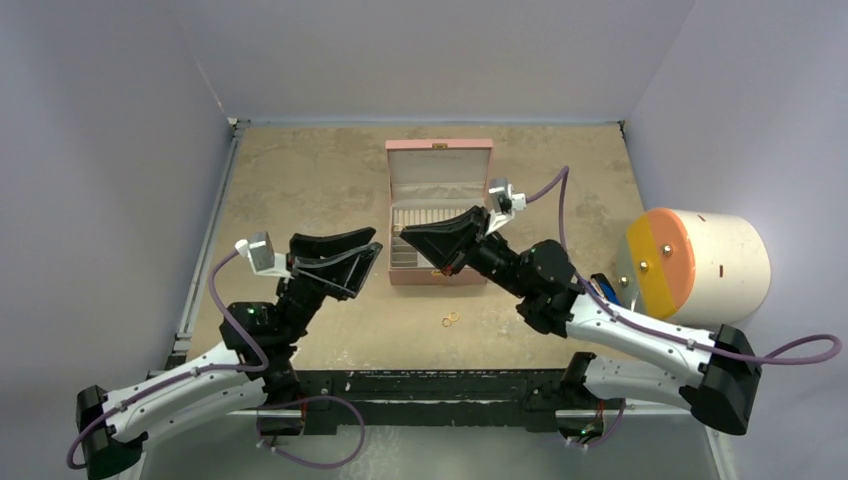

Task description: Organize the mixed jewelry

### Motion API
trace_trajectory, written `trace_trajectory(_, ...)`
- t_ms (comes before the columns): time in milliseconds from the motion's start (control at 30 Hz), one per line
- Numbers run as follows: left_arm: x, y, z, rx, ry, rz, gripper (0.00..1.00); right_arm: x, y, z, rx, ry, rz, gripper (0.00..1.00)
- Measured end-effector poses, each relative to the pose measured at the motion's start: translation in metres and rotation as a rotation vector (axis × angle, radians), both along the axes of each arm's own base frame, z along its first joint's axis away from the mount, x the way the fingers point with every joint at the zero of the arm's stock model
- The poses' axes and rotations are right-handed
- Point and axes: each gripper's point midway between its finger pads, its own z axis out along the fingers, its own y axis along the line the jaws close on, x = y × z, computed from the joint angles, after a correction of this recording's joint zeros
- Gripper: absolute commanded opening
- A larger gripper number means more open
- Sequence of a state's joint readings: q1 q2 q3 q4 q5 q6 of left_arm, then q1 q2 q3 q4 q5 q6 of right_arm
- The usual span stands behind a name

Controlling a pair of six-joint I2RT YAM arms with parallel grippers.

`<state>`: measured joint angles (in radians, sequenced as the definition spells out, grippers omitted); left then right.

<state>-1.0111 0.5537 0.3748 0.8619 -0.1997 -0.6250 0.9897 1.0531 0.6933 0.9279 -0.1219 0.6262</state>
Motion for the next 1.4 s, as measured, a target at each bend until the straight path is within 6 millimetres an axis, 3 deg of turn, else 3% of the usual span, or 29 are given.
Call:
trace_trajectory(167, 0.017, 0.017, -0.006, 0.055, 0.099, 0.12, 0.59, 0.024, -0.002, -0.01, -0.157, 0.036, -0.13, 0.0)
trace_trajectory(400, 0.048, 0.056, -0.022, 0.197, 0.307, 0.379, 0.61, 0.066, -0.015, -0.039, -0.456, 0.088, -0.357, 0.0)
trace_trajectory(600, 0.06, 0.089, -0.044, 0.365, 0.448, 0.576, 0.63, 0.105, -0.043, -0.088, -0.726, 0.159, -0.539, 0.0)
trace_trajectory(733, 0.064, 0.101, -0.059, 0.497, 0.503, 0.661, 0.65, 0.131, -0.062, -0.122, -0.897, 0.236, -0.609, 0.0)
trace_trajectory(1100, 0.071, 0.092, -0.081, 0.816, 0.535, 0.698, 0.64, 0.174, -0.089, -0.201, -1.212, 0.472, -0.665, 0.0)
trace_trajectory(1400, 0.07, 0.093, -0.104, 0.923, 0.538, 0.7, 0.64, 0.187, -0.096, -0.237, -1.27, 0.604, -0.711, 0.0)
